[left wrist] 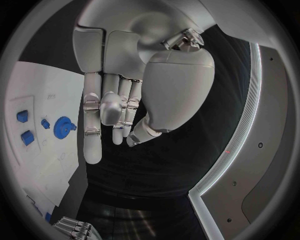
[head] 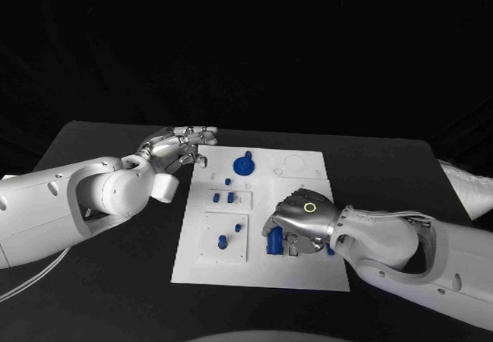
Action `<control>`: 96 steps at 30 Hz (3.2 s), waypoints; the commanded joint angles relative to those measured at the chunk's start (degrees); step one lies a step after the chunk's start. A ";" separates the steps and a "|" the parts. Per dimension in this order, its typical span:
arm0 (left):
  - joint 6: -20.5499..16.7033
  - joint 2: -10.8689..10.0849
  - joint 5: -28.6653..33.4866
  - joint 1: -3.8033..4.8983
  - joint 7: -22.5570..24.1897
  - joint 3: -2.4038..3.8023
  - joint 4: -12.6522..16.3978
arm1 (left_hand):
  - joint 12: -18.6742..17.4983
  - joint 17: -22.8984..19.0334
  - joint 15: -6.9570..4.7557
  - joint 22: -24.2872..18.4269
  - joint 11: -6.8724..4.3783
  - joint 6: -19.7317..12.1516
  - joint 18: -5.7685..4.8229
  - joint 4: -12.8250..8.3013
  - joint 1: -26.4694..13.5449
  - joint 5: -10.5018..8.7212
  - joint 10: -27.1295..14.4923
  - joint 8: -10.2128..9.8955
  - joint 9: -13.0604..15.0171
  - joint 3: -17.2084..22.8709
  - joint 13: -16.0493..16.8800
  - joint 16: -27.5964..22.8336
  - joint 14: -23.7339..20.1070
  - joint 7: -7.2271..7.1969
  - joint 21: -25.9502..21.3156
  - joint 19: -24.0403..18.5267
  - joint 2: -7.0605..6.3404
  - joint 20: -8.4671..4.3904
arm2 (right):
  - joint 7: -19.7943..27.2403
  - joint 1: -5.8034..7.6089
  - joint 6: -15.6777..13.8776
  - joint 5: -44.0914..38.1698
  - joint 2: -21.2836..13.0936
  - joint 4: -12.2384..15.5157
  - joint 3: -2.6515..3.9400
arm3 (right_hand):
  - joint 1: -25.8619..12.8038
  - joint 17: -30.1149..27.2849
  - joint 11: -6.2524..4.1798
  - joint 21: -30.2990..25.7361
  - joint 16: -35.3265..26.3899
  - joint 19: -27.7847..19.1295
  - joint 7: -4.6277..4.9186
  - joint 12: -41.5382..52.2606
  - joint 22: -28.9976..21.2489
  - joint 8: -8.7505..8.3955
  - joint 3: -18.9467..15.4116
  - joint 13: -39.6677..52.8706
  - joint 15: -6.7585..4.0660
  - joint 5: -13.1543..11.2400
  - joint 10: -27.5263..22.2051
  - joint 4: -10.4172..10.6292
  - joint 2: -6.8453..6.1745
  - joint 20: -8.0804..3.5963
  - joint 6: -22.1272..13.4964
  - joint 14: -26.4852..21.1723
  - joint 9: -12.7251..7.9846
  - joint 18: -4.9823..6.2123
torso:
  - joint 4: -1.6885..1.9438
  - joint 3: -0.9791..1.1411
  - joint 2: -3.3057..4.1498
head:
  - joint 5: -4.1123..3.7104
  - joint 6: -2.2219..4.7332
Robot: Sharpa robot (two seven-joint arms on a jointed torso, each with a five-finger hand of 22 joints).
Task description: Assemble the parts on the task board
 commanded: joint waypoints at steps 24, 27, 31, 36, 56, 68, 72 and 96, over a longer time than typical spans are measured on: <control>1.21 0.16 -0.16 -0.02 0.02 0.03 0.01 | 0.24 -0.06 0.04 -0.05 -0.08 -0.46 1.00 0.06 -0.40 0.14 -0.46 0.18 -0.05 -0.37 0.06 -0.09 -0.33 0.03 -0.29 -0.28 0.05 0.08 | 0.07 -1.06 3.91 0.44 1.08 -1.75 -0.14 | 0.05 12.87 -1.86 -0.60 -0.05 3.72 2.48 -2.64 9.08 -2.85 1.30 10.10 -1.45 0.02 1.90 -0.07 -2.22 -1.04 -9.82 5.36 -3.27 -0.71 | -0.05 0.02 -0.01 | 0.10 -0.29; 1.19 0.17 -0.16 -0.02 0.01 0.03 0.00 | 0.24 -0.06 0.04 -0.05 -0.08 -0.46 1.00 0.06 -0.40 0.14 -0.46 0.18 -0.05 -0.37 0.06 -0.09 -0.33 0.03 -0.29 -0.28 0.05 0.08 | -0.22 -1.06 3.95 0.29 0.99 -1.72 -0.14 | 0.11 12.84 -2.08 -0.60 -0.08 3.72 2.12 -2.74 9.10 -2.84 1.29 10.04 -1.60 0.01 1.85 -0.09 -2.46 -1.20 -11.20 5.35 -3.67 -0.72 | -0.03 0.02 0.00 | 0.09 -0.28; 1.20 0.18 -0.16 -0.02 -0.01 0.03 -0.01 | 0.24 -0.06 0.04 -0.05 -0.08 -0.46 1.00 0.06 -0.40 0.14 -0.46 0.18 -0.05 -0.37 0.06 -0.09 -0.33 0.03 -0.29 -0.28 0.05 0.08 | -0.52 -1.06 4.01 0.12 0.76 -1.66 -0.14 | 0.17 12.76 -2.16 -0.66 -0.15 3.69 2.05 -2.80 9.02 -2.82 1.27 10.00 -1.66 0.02 1.82 -0.10 -2.58 -1.28 -11.66 5.33 -3.82 -0.70 | -0.02 0.00 -0.04 | 0.04 -0.27; 1.23 0.17 -0.16 -0.03 -0.03 0.03 -0.02 | 0.31 -0.13 0.06 -0.08 -0.06 -0.56 1.01 0.02 -0.36 0.15 -0.59 0.19 -0.05 -0.36 0.05 -0.10 -0.36 0.05 -0.33 -0.31 0.07 0.10 | -0.61 -1.06 4.00 -0.07 0.45 -1.54 -0.14 | 0.33 12.71 -2.21 -0.71 -0.19 3.67 2.07 -2.64 8.96 -2.55 1.38 10.10 -1.67 0.02 1.90 -0.14 -2.52 -1.33 -11.31 5.32 -3.78 -0.69 | -0.04 0.03 0.02 | 0.02 -0.30; 1.20 0.24 -0.17 -0.09 -0.04 0.02 -0.10 | 0.31 -0.13 0.06 -0.08 -0.06 -0.56 1.01 0.02 -0.36 0.15 -0.59 0.19 -0.05 -0.36 0.05 -0.10 -0.36 0.05 -0.33 -0.31 0.07 0.10 | -1.35 -1.07 2.84 -0.96 -0.73 -0.80 -0.14 | 1.07 12.64 -2.58 -0.72 -0.28 3.69 0.95 -2.45 8.99 -2.80 1.75 10.22 -1.90 0.05 2.04 -0.51 -2.79 -1.53 -12.89 5.30 -4.38 -0.69 | 0.01 0.02 -0.04 | -0.21 -0.34; 1.25 0.23 -0.21 -0.15 -0.01 0.02 -0.10 | 0.40 -0.21 0.07 -0.11 -0.07 -0.59 1.02 -0.05 -0.25 0.17 -0.65 0.23 -0.05 -0.31 0.04 -0.12 -0.40 0.04 -0.38 -0.33 0.12 0.11 | -3.04 -1.08 -7.43 2.34 -4.02 1.70 -0.07 | 1.76 12.98 -2.95 -0.19 -0.03 4.05 0.44 -1.33 9.80 -2.49 1.87 10.91 -2.55 0.09 2.77 0.80 -3.27 -2.13 -18.48 5.39 -5.61 -0.87 | -0.13 0.01 0.00 | -0.42 -0.06; 1.22 0.17 -0.34 -0.16 -0.01 0.02 -0.02 | 0.43 -0.19 0.06 -0.09 -0.07 -0.61 1.02 -0.10 -0.17 0.18 -0.67 0.24 -0.05 -0.28 0.04 -0.11 -0.40 0.03 -0.37 -0.33 0.14 0.11 | -2.64 -1.08 -10.95 9.54 -5.90 2.58 -0.01 | -0.06 13.23 -2.13 0.13 0.17 4.25 2.76 -0.88 10.26 -1.73 0.80 11.19 -2.39 0.08 3.04 2.29 -3.76 -2.22 -15.19 5.45 -5.22 -0.99 | -0.09 -0.04 0.00 | -0.65 -0.02; 1.08 -0.01 -0.50 -0.16 -0.02 0.02 0.25 | 0.48 -0.19 0.07 -0.09 -0.07 -0.61 1.02 -0.12 -0.15 0.18 -0.69 0.27 -0.04 -0.27 0.04 -0.10 -0.40 0.04 -0.37 -0.34 0.16 0.11 | -19.79 -4.10 -11.19 27.35 -5.63 2.69 0.04 | -8.74 12.26 -2.35 1.02 -0.64 4.89 1.75 1.01 11.59 28.48 -21.41 12.48 -1.74 0.14 4.35 17.70 -0.15 -1.44 -3.35 5.29 12.45 -1.30 | 0.06 -0.02 0.01 | -0.61 -0.13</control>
